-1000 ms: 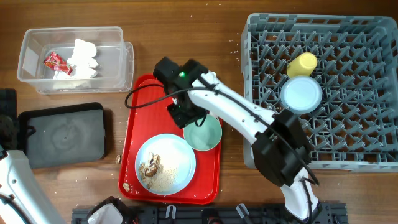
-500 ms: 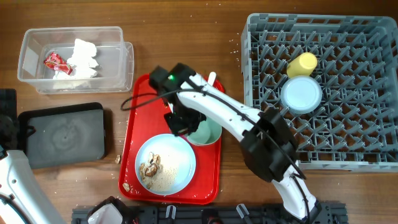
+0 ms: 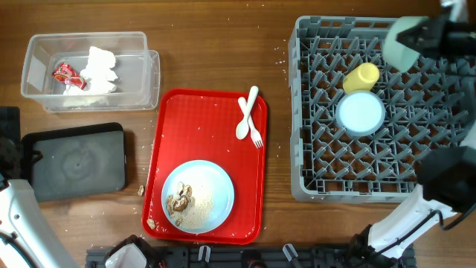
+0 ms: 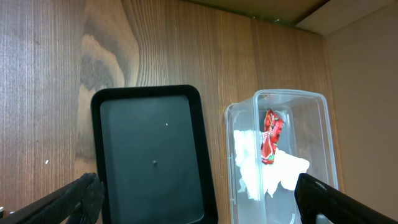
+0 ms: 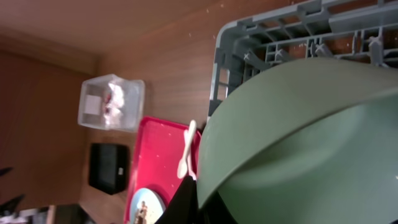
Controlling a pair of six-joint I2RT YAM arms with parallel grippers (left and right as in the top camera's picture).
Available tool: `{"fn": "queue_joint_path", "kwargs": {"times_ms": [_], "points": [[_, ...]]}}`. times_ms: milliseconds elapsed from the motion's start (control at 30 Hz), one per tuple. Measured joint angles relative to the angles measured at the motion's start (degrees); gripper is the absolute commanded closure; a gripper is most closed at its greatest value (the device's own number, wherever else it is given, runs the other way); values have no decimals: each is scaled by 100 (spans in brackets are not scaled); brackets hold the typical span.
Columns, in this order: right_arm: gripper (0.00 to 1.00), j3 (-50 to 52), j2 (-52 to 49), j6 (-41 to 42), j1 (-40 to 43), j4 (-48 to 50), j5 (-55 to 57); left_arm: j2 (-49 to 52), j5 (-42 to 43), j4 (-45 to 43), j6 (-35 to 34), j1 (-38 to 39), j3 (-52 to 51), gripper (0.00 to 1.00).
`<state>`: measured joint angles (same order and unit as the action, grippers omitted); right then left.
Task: Sort waste into correct bins and load items into the dishwasher rack
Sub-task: 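Lift the green bowl with the right gripper and place it in the rack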
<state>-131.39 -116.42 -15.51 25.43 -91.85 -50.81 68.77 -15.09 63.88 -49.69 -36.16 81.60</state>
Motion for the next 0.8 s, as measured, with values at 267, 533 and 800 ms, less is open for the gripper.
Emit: {"fn": "queue_joint_path", "kwargs": {"times_ms": [267,533,800], "points": [[96,964,-1438,-800,949,424,-1980,0,0,-2,0,0,0,0],[96,1019,-1532,-826,911,9,-1598,0,0,-2,0,0,0,0],[80,1014,-1360,498,903,17,-540,0,0,-2,0,0,0,0]]}}
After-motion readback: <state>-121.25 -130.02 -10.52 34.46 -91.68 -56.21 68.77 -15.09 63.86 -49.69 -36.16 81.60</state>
